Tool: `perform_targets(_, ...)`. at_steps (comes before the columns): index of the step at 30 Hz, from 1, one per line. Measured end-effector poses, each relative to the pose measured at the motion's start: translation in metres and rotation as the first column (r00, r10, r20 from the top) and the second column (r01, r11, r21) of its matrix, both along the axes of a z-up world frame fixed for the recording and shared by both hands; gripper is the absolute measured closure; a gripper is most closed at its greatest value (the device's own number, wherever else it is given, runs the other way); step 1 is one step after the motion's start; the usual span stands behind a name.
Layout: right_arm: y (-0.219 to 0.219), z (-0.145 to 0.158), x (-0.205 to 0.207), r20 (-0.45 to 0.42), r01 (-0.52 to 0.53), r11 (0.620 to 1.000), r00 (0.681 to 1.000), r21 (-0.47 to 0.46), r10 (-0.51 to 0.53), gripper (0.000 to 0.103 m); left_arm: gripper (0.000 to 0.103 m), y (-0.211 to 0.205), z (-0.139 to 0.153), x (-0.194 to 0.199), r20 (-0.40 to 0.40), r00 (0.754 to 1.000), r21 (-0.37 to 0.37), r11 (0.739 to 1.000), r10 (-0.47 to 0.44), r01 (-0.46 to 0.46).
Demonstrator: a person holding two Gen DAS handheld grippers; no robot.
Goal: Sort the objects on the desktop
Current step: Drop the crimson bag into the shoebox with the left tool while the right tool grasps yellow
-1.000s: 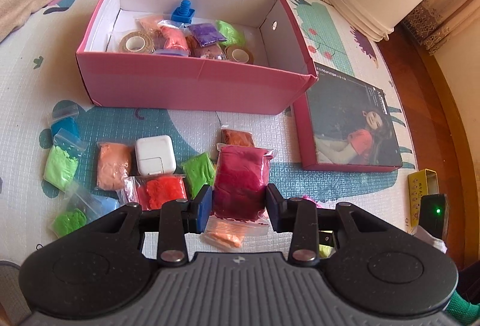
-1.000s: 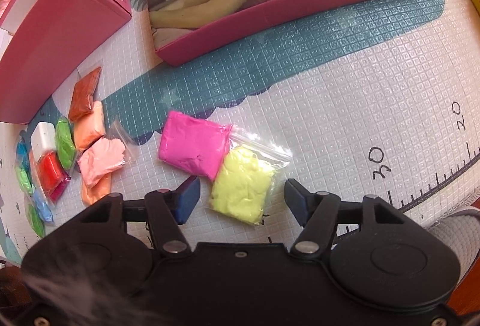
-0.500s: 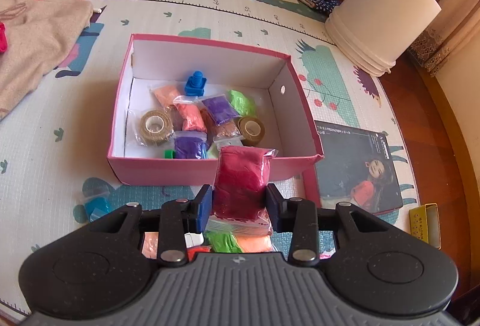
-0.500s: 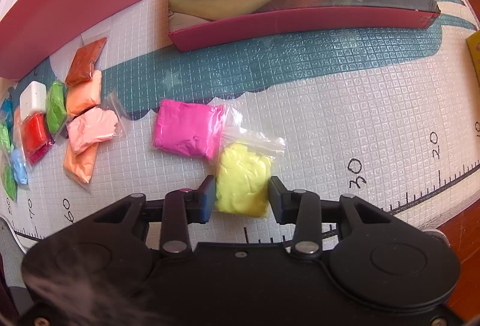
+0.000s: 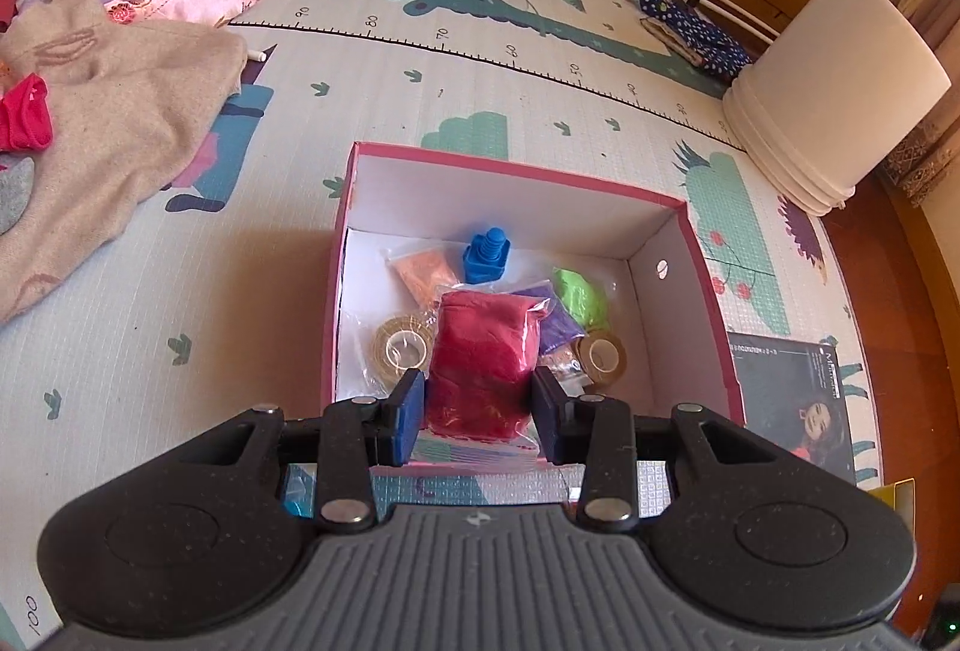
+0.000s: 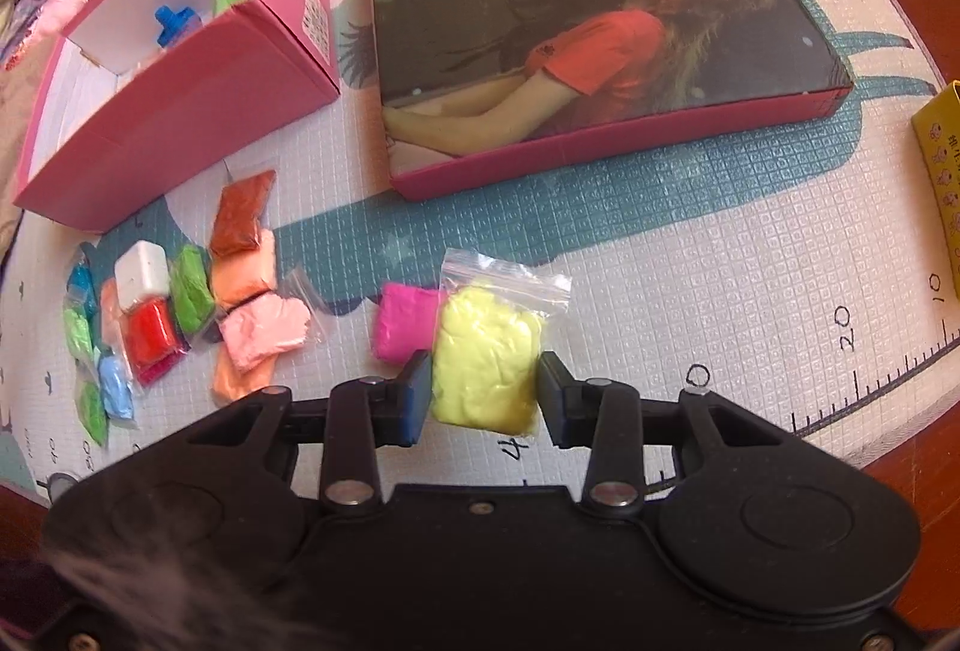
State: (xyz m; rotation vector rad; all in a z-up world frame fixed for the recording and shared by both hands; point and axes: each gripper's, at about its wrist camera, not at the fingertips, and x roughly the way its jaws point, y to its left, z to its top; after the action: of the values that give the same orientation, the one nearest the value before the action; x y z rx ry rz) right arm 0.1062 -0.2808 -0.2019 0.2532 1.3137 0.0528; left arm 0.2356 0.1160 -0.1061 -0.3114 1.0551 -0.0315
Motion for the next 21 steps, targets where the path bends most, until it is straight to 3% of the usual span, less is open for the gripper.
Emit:
perform_targets(11,0.018,0.04,0.03,0.125,-0.016,0.996,0.992,0.092,0.005,0.066,0.066,0.01,-0.057,0.038,-0.085,0.996,-0.006,1.0,0.026,-0.027)
perform_targets(17,0.029,0.042,0.038,0.141,-0.044,0.993,0.99,0.11,0.028,0.066,0.066,0.009,-0.085,0.046,-0.141,0.99,0.03,1.0,0.009,-0.004)
perform_targets(21,0.033,0.043,0.041,0.146,-0.049,0.991,0.989,0.125,0.031,0.066,0.066,0.0,-0.087,0.051,-0.136,0.99,0.061,0.997,-0.03,0.038)
